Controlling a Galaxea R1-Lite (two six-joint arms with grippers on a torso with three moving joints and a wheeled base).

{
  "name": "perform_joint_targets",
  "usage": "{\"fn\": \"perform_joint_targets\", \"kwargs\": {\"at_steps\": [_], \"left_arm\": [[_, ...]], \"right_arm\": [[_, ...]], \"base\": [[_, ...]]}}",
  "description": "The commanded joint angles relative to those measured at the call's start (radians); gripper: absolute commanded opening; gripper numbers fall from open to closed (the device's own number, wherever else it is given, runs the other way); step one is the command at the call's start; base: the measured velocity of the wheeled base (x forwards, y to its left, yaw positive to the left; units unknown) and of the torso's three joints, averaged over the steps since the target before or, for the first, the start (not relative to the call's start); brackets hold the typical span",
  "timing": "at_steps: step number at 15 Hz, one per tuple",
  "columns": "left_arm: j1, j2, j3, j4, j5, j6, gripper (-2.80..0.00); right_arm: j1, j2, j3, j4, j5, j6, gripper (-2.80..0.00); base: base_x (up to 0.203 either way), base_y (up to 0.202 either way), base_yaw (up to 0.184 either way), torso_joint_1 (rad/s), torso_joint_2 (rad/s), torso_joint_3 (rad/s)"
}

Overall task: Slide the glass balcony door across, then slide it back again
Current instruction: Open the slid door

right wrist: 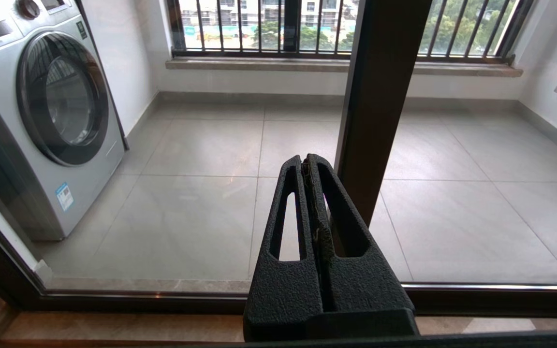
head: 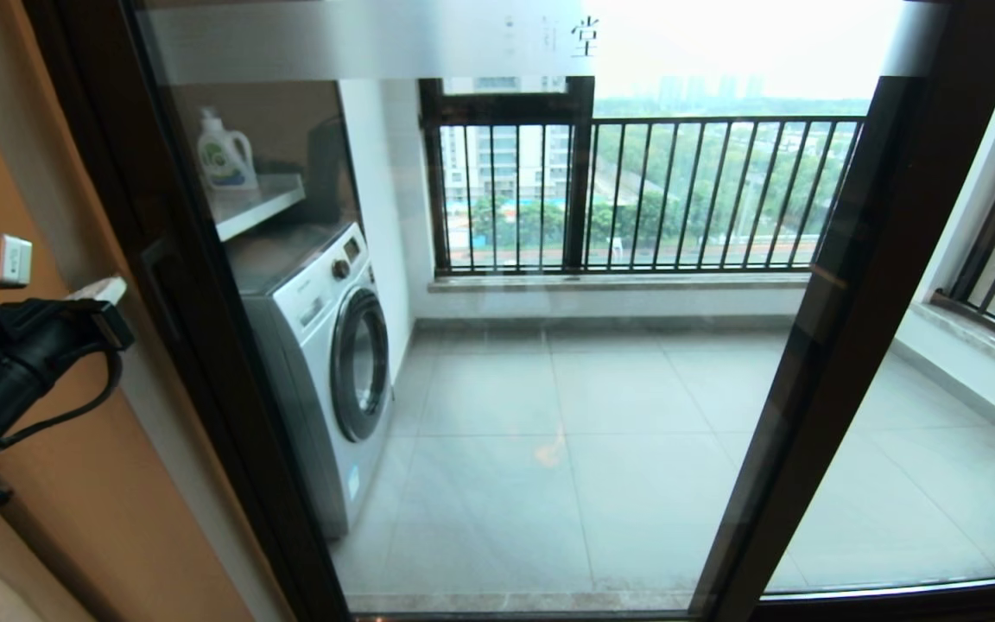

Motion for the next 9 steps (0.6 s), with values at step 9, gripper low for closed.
{"fn": "perform_joint_targets", "kwargs": {"at_steps": [9], "left_arm": [[-0.004,0.16,-0.226,0.021,0.012,0.045,-2.8]], "right_arm": [[0.0,-0.001,0.012,0.0,0.001,-0.001,-2.8]], "base": [[0.0,0.0,0.0,0.0,0.0,0.0]]}}
